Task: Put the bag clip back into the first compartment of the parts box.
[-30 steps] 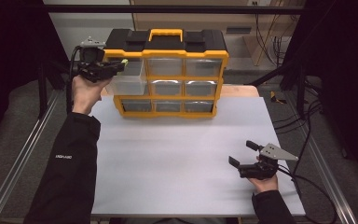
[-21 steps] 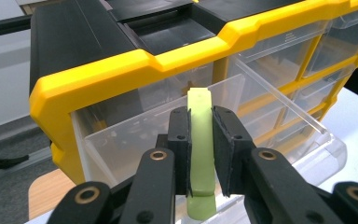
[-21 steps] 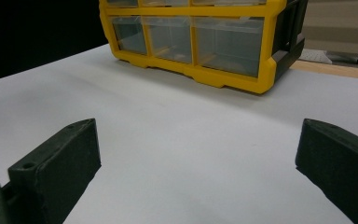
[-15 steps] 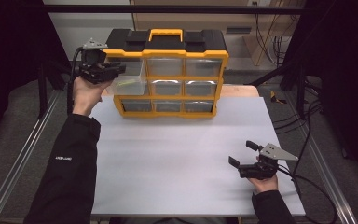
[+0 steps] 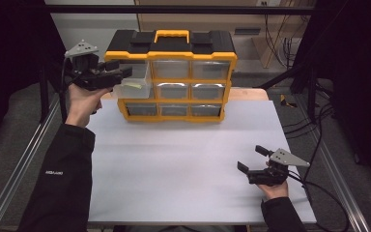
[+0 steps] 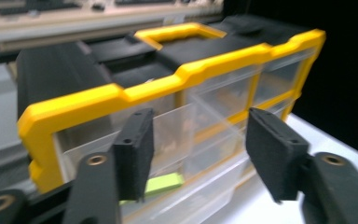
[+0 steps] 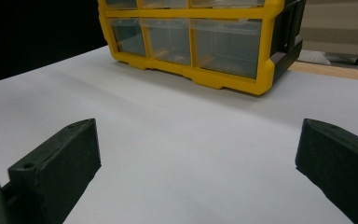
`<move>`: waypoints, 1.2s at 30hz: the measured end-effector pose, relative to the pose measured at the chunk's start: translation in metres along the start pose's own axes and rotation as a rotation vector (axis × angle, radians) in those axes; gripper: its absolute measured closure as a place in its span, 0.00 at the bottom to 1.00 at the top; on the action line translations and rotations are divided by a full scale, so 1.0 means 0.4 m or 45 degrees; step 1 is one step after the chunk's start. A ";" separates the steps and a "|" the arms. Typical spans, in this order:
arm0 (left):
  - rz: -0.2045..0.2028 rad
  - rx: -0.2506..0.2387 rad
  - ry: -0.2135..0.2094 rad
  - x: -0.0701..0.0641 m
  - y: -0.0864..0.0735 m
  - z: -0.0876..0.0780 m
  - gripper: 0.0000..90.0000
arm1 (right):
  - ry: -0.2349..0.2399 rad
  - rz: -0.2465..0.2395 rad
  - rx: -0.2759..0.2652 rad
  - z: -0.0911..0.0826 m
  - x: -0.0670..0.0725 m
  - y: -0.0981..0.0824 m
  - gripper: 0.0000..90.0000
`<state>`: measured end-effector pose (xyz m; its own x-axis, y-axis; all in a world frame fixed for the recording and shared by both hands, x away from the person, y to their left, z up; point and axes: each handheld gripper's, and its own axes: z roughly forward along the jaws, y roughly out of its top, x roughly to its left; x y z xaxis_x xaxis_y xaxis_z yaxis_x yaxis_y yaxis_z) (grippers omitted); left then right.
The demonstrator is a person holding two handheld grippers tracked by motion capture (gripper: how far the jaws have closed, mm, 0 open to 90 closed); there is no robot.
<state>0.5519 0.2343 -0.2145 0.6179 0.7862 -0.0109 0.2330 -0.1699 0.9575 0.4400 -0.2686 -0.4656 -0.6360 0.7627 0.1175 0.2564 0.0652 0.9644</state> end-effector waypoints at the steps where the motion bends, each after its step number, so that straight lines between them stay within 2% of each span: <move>1: 0.002 -0.017 -0.008 -0.004 -0.003 -0.006 0.39 | -0.002 -0.002 0.003 0.000 0.000 0.000 0.01; 2: 0.006 -0.029 -0.020 -0.007 -0.007 -0.012 0.32 | -0.001 -0.002 0.007 0.001 0.000 -0.001 0.01; 3: 0.006 -0.039 -0.035 -0.010 -0.012 -0.016 0.32 | -0.001 -0.002 0.007 0.001 0.000 -0.001 0.01; 6: 0.007 -0.062 -0.038 -0.022 -0.025 -0.030 0.22 | -0.003 -0.001 0.004 0.000 0.000 0.000 0.01; 7: 0.005 -0.067 -0.044 -0.025 -0.029 -0.034 0.15 | -0.005 0.002 0.003 -0.001 -0.001 0.001 0.01; 12: 0.034 -0.088 -0.090 -0.048 -0.058 -0.056 0.08 | -0.004 0.002 0.001 -0.002 -0.002 0.002 0.01; 14: 0.043 -0.099 -0.107 -0.058 -0.077 -0.064 0.07 | -0.003 -0.002 -0.001 -0.002 -0.002 0.002 0.01; 17: 0.055 -0.110 -0.106 -0.071 -0.109 -0.073 0.05 | -0.003 0.001 -0.004 -0.003 -0.001 0.002 0.01; 26: 0.053 -0.157 -0.155 -0.090 -0.214 -0.086 0.05 | -0.005 0.002 -0.009 -0.004 -0.002 0.003 0.01; 32: 0.039 -0.142 -0.181 -0.096 -0.294 -0.079 0.04 | -0.006 0.004 -0.009 -0.004 -0.002 0.003 0.01; 36: 0.024 -0.110 -0.192 -0.093 -0.351 -0.070 0.04 | -0.006 0.005 -0.011 -0.005 -0.002 0.003 0.01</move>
<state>0.4751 0.2455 -0.3403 0.7285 0.6844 -0.0298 0.1593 -0.1270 0.9790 0.4396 -0.2705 -0.4639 -0.6315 0.7660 0.1198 0.2526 0.0572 0.9659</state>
